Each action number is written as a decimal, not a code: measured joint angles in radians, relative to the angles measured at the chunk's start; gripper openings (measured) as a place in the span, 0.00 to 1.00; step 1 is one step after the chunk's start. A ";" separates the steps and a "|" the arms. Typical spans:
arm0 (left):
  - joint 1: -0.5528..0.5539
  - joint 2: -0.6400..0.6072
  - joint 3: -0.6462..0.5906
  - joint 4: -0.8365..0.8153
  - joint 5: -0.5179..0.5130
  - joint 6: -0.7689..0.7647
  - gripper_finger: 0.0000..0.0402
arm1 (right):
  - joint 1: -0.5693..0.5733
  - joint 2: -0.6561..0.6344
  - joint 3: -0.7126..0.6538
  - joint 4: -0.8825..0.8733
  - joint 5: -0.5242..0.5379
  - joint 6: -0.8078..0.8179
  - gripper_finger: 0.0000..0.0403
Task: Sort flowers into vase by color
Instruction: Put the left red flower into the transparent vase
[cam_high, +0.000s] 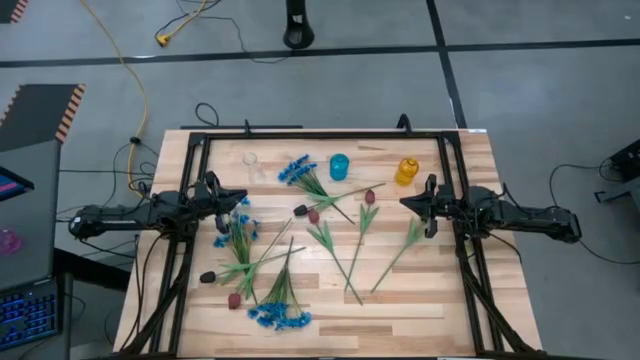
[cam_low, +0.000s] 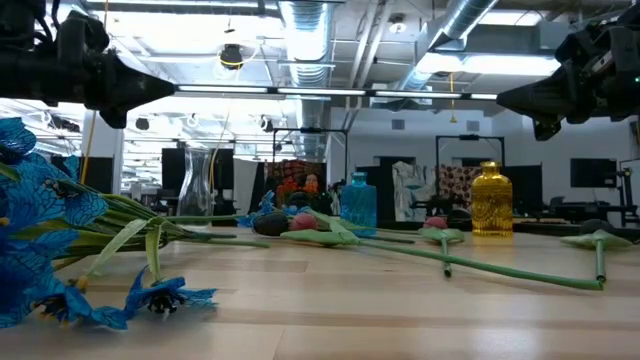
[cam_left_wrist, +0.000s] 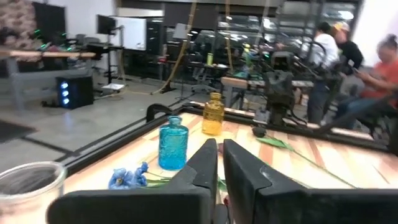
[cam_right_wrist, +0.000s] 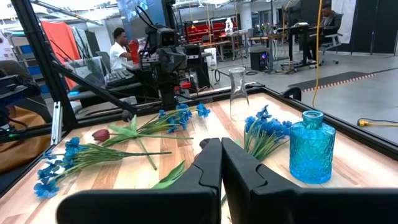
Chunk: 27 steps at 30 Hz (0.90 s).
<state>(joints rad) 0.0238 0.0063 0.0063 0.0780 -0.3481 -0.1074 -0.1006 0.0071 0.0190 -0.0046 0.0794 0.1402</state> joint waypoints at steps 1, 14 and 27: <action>0.000 0.000 0.000 0.001 -0.018 -0.014 0.08 | 0.000 0.000 0.000 0.002 0.000 0.000 0.09; 0.000 0.066 0.069 -0.108 -0.013 -0.124 0.43 | 0.000 0.000 -0.004 0.107 0.001 0.000 0.09; 0.000 0.524 0.247 -0.182 0.126 -0.126 0.46 | 0.000 0.000 -0.002 0.114 0.060 0.005 0.09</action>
<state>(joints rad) 0.0238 0.5299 0.2536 -0.1038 -0.2220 -0.2333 -0.1009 0.0071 0.0174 0.1089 0.1398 0.1449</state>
